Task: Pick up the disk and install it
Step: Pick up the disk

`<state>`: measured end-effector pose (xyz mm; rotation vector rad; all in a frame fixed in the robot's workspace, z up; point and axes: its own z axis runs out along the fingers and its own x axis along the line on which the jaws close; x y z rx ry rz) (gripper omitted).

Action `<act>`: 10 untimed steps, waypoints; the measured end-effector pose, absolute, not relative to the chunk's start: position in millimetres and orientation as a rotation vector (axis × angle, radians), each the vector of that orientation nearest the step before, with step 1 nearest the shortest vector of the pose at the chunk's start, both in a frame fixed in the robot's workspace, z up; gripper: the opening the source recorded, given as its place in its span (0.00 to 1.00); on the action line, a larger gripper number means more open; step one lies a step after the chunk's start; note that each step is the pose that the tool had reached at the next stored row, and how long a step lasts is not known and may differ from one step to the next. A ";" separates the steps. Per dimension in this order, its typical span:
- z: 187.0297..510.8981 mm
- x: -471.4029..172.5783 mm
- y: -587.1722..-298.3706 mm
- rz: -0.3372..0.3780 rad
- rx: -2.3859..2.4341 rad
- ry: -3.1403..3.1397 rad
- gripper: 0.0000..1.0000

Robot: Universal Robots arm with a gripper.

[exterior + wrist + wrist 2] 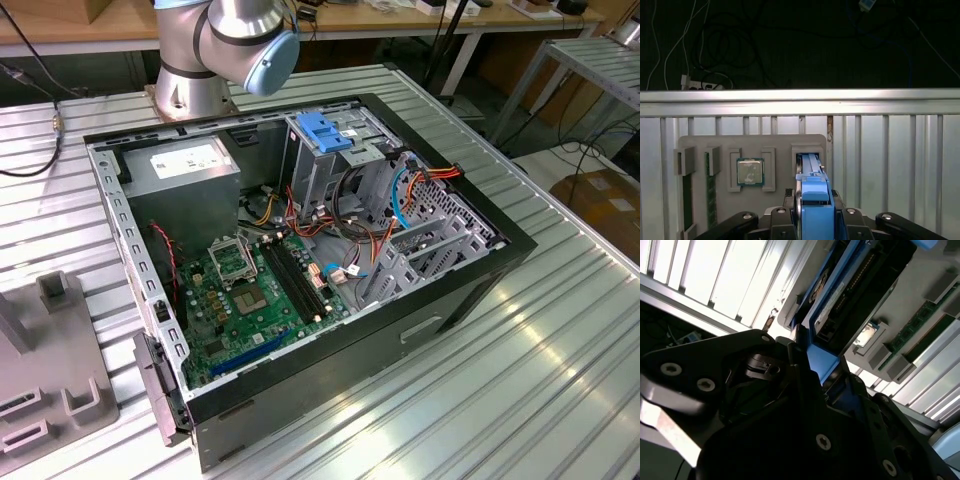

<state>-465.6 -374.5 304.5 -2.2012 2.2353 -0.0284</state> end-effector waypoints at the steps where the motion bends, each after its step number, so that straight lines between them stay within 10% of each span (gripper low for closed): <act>1: 306.0 -465.6 -374.5 -0.028 -2.201 2.235 0.37; 10: 323.6 -465.6 -374.5 -0.028 -2.201 2.235 0.37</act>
